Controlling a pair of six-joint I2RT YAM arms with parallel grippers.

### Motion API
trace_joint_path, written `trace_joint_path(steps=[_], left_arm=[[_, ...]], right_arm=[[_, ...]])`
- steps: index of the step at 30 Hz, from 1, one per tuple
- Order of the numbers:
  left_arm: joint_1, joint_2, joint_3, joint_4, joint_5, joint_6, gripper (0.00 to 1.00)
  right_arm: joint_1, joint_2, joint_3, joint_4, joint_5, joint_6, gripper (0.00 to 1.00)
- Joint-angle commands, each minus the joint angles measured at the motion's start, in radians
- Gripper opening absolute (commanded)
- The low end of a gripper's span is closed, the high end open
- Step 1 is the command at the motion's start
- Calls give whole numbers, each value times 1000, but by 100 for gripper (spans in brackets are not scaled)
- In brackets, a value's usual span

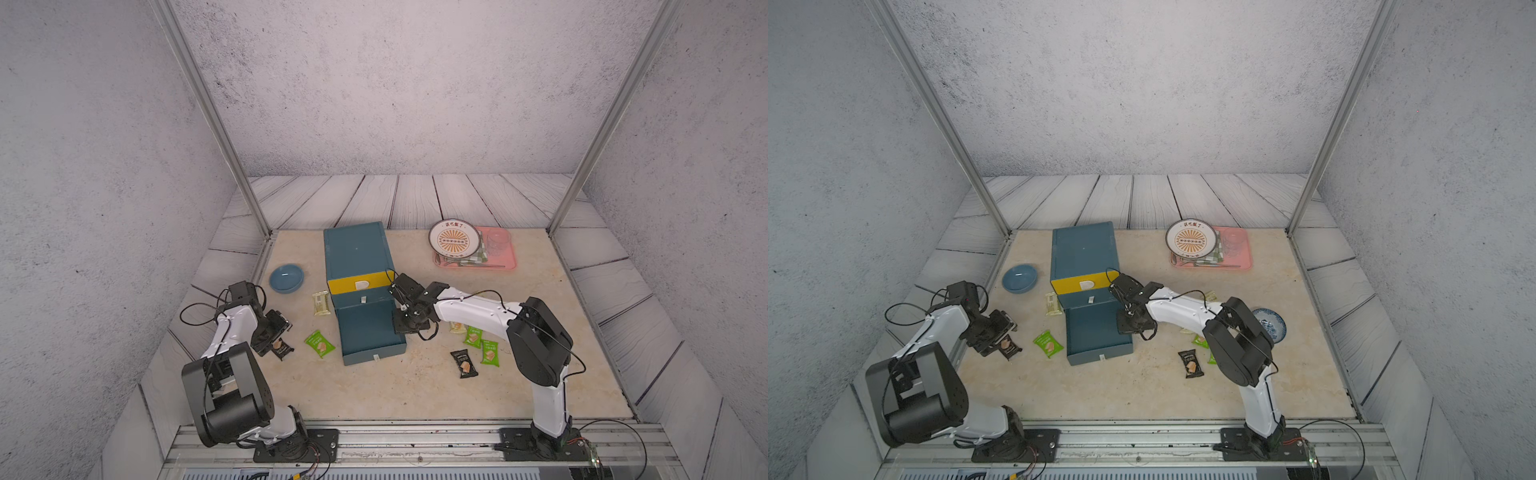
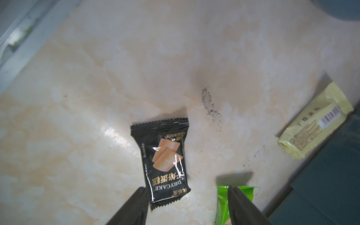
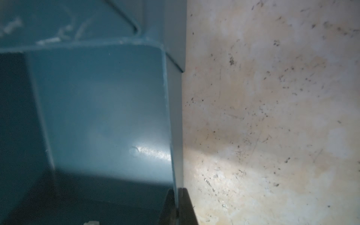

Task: Take the cookies out of the drawer
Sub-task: Place the cookie at the center of the board, then close the drawer in the storage box.

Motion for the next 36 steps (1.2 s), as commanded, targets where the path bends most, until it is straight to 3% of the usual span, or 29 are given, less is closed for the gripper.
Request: trace_joint_path(steps=[1,5,10,14,18,22,26,29,33,36], left_arm=[[4,-15,1,30,85,9,76],[-15,-59,22,60,216,-19,80],[-100,-114,120,86,331,-74,82],[-201,-162,242,105,346,-120,82],[-234,-196,361,140,279,-176,83],[-252,-147,512,158,273,-194,83],[-346,-24,649,243,357,-203,83],[-439,77,760,175,365,-123,81],[-480,175,809,132,381,-73,69],[-499,218,826,132,404,-51,67]], right_arm=[[-6,24,27,-8,56,31,0],[-7,31,30,2,57,22,0],[-7,41,37,5,58,-6,2],[-7,17,29,12,53,-20,22],[-7,-40,-1,36,54,-26,41],[-7,-75,-10,29,50,-31,46],[-7,-137,-35,22,74,-23,47],[-6,-249,-101,58,81,-2,43],[23,-424,-299,214,61,81,0],[105,-523,-490,428,89,167,0]])
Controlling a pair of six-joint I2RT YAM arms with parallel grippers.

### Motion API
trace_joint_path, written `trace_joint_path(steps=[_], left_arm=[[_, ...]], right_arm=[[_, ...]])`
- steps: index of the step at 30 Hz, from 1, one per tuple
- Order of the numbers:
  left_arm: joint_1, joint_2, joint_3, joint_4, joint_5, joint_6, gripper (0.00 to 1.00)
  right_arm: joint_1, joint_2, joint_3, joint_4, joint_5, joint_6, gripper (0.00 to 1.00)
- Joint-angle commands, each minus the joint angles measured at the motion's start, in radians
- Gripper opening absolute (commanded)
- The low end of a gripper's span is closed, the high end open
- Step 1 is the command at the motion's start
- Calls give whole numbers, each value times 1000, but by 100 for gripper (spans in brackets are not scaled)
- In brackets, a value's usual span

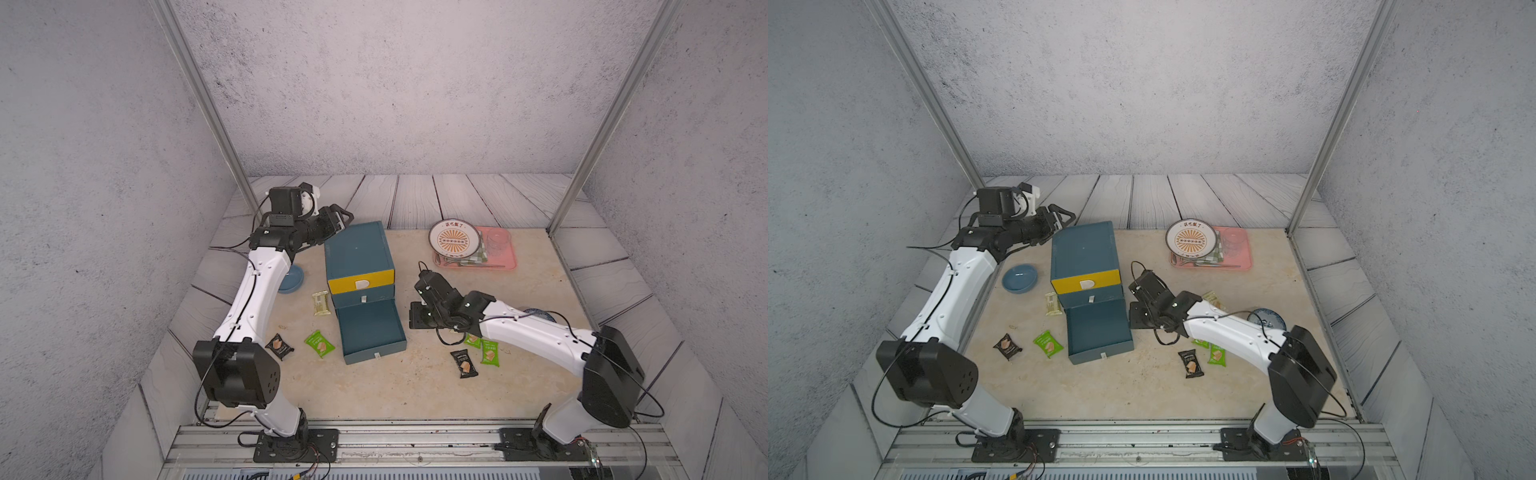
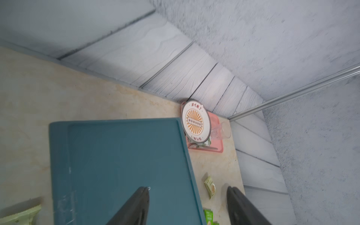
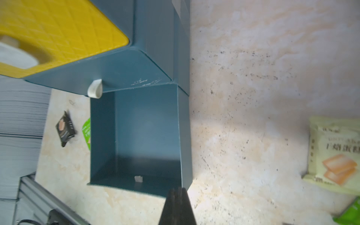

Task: Take the cookies out of the drawer
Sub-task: Close the drawer in the storage box.

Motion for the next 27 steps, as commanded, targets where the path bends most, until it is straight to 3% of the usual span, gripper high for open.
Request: trace_joint_path(steps=[1,6,8,12,18,27], left_arm=[[-14,31,38,-38,33,61,67],[-29,59,25,-79,44,99,66],[-34,67,18,-87,54,114,66],[-40,82,8,-114,60,142,66],[-40,89,-19,-155,63,197,66],[-39,86,-51,-201,41,255,65]], right_arm=[[102,-66,-175,248,51,122,0],[277,-84,-438,676,288,262,0],[302,-67,-463,728,358,293,0],[347,35,-422,731,459,338,0],[407,288,-379,948,492,446,0],[419,431,-290,1012,578,460,0]])
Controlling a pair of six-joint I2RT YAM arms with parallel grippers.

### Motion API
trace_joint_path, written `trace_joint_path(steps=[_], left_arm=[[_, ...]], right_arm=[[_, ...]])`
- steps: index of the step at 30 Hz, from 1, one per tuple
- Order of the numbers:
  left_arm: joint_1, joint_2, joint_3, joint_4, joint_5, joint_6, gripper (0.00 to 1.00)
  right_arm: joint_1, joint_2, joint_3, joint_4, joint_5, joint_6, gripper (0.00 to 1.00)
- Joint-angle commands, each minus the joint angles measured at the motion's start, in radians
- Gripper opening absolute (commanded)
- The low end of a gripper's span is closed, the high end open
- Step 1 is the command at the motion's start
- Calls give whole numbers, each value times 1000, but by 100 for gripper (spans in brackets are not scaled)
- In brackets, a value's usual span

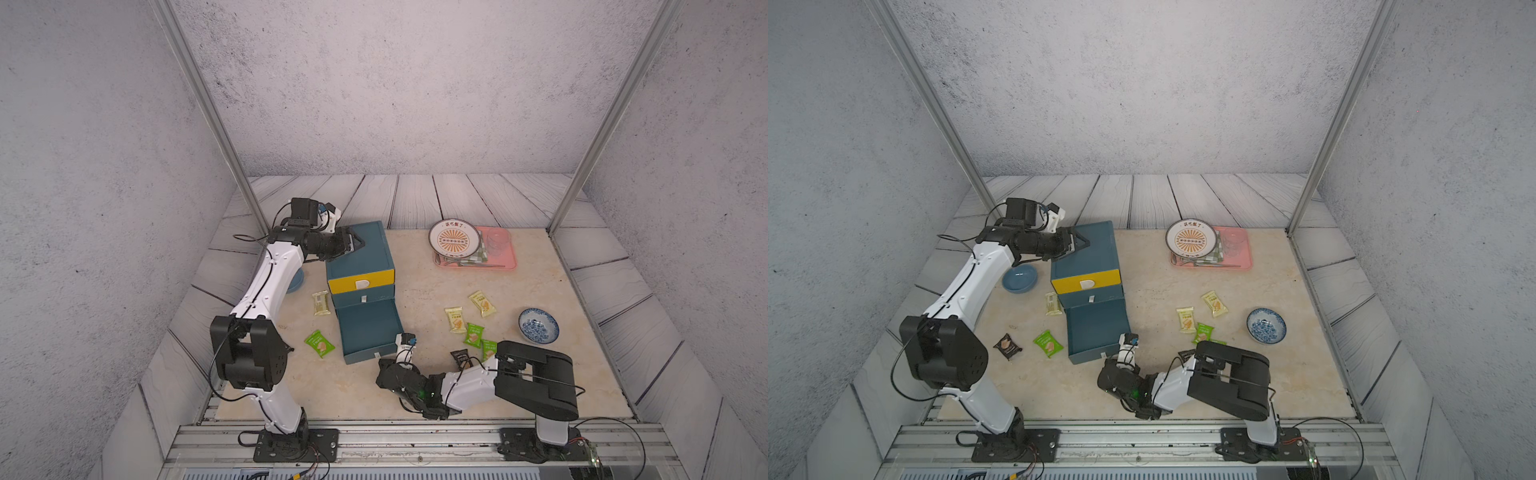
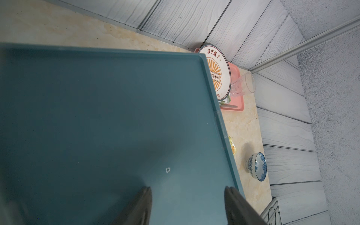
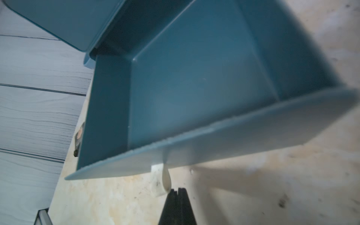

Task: Take the cookies out of the drawer
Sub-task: Close the drawer in the storage box.

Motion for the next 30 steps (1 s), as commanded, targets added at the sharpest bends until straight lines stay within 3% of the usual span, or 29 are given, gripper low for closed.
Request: trace_joint_path(steps=[1,13,30], left_arm=[[-5,-5,-46,-31,-8,33,65],[-3,-8,-136,-3,8,15,63],[-3,1,-197,27,165,-8,62]], right_arm=[[0,50,33,82,88,17,0],[-72,132,111,148,105,-29,0],[-275,304,254,275,-116,-67,0]])
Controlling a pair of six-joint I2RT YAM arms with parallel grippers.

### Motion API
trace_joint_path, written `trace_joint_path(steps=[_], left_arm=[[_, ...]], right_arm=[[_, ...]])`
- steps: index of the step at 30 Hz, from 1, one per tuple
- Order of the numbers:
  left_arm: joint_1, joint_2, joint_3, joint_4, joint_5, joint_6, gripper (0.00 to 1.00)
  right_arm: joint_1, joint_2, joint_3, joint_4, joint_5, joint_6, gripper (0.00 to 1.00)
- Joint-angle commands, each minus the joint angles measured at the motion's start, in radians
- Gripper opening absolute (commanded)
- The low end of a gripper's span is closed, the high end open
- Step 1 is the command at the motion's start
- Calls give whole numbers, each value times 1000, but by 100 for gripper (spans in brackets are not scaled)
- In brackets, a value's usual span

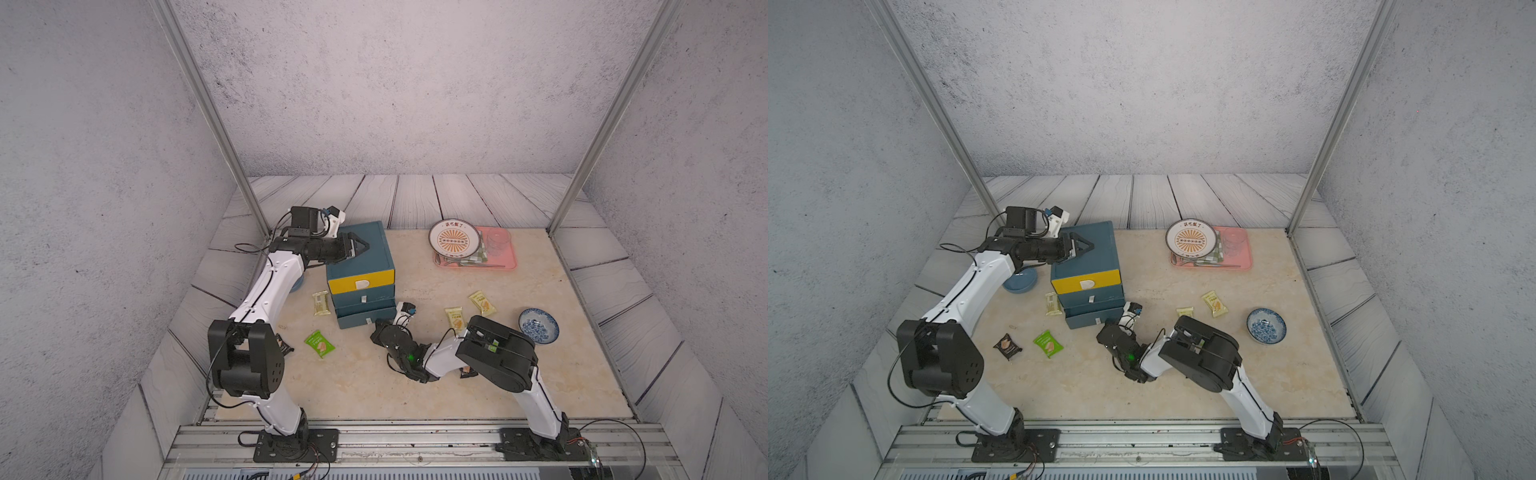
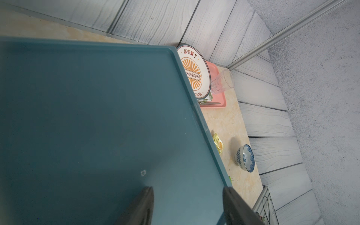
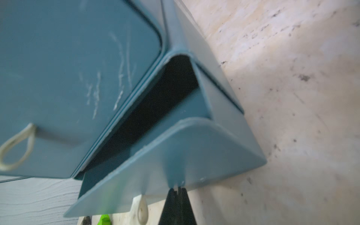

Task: Take the cookies out of the drawer
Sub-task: Close the drawer in the storage box, then reset both arms

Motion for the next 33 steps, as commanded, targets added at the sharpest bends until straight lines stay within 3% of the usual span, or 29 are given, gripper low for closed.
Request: trace_joint_path(steps=[1,9,15,20,24,25,27,29,33], left_arm=[[-5,48,-55,-141,30,-16,62],[-5,36,-103,-100,66,-46,61],[-5,30,-112,-66,86,-73,62],[-5,-7,-55,-4,102,-157,79],[-3,-64,55,39,82,-243,84],[-4,-83,89,47,70,-265,96],[-3,-128,135,78,34,-303,98],[-1,-194,163,99,-26,-322,98],[11,-342,164,20,-249,-273,98]], right_arm=[[-27,43,41,43,-72,-25,0],[-65,89,120,40,-134,-54,0],[-68,70,85,48,-162,-49,0],[-69,-59,-19,27,-199,-76,0],[-69,-268,-146,-87,-249,-132,23],[-70,-343,-172,-161,-262,-152,28],[-69,-489,-201,-328,-295,-214,36],[-69,-650,-170,-644,-304,-302,43],[-72,-892,-102,-1136,-114,-465,68]])
